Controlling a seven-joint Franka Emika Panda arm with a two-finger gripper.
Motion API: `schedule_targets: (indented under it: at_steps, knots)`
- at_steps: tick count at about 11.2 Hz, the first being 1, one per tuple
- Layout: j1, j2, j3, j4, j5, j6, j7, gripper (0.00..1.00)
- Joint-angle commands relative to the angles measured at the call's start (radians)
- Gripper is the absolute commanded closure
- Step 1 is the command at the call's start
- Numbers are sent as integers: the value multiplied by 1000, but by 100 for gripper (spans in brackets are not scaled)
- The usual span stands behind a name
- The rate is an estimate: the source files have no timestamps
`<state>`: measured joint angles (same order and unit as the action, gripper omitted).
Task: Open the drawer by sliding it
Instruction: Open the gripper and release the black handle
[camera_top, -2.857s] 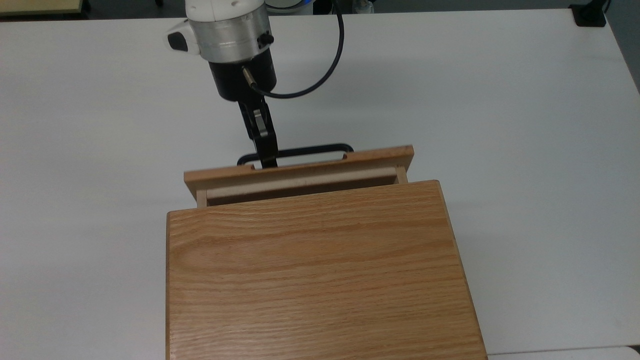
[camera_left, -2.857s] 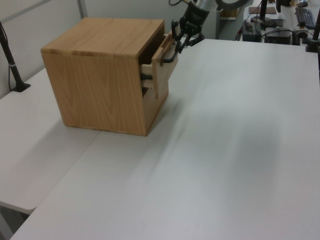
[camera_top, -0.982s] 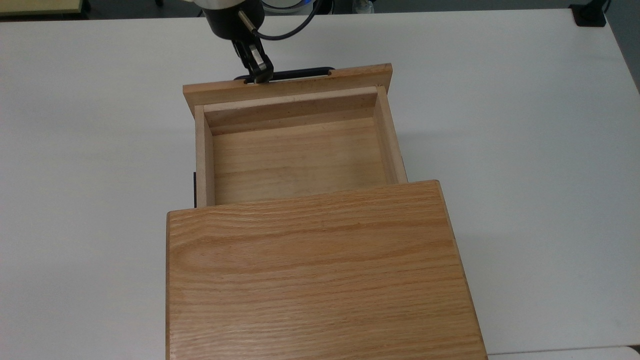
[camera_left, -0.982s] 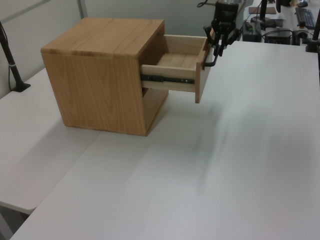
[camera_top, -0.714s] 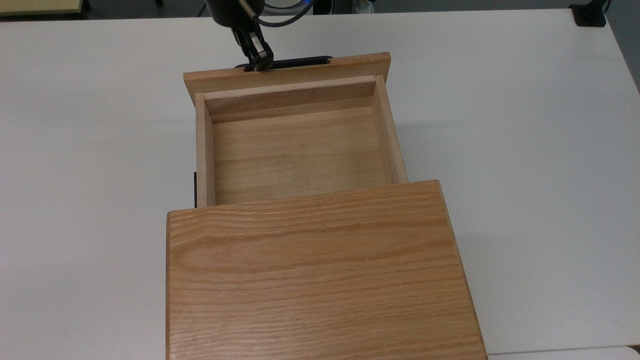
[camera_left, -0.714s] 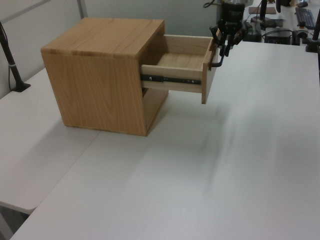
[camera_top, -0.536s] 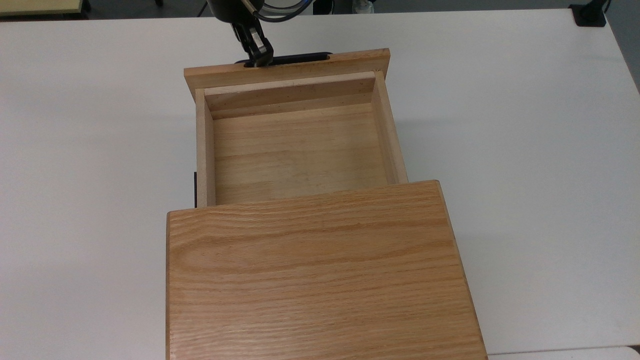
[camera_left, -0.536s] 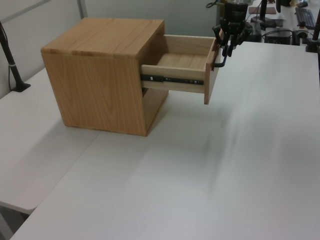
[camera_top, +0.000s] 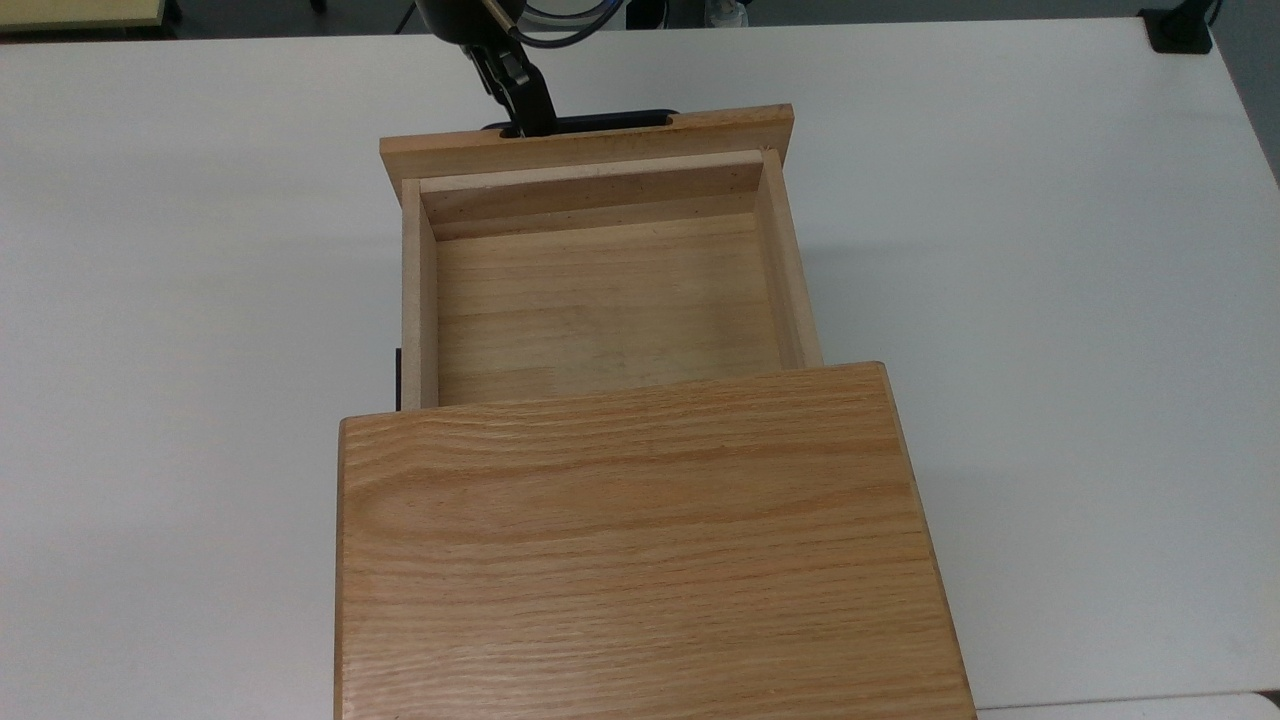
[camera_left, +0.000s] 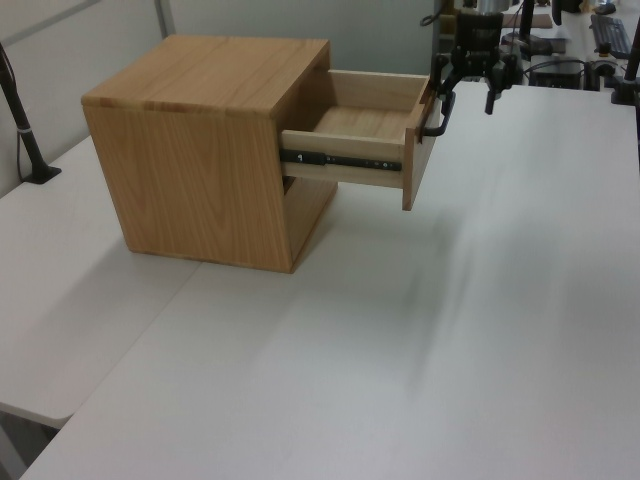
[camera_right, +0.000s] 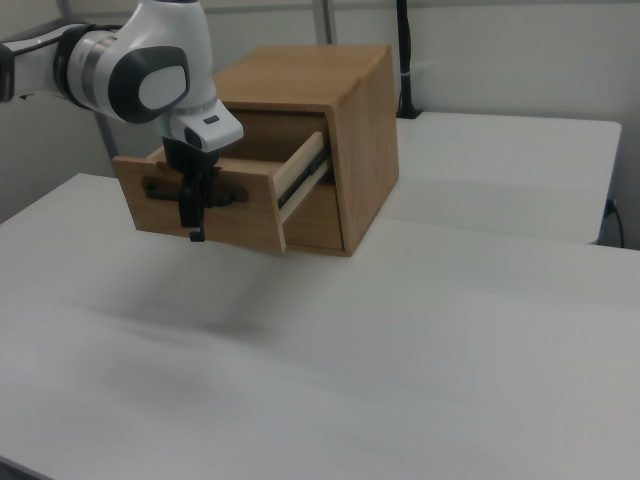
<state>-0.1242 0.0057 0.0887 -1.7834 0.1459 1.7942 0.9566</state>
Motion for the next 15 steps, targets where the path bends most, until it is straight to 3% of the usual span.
schedule_targets:
  at_steps: [1, 15]
  knots:
    - [23, -27, 8, -40, 8, -41, -35, 0]
    - [14, -73, 6, -5, 15, -30, -47, 0]
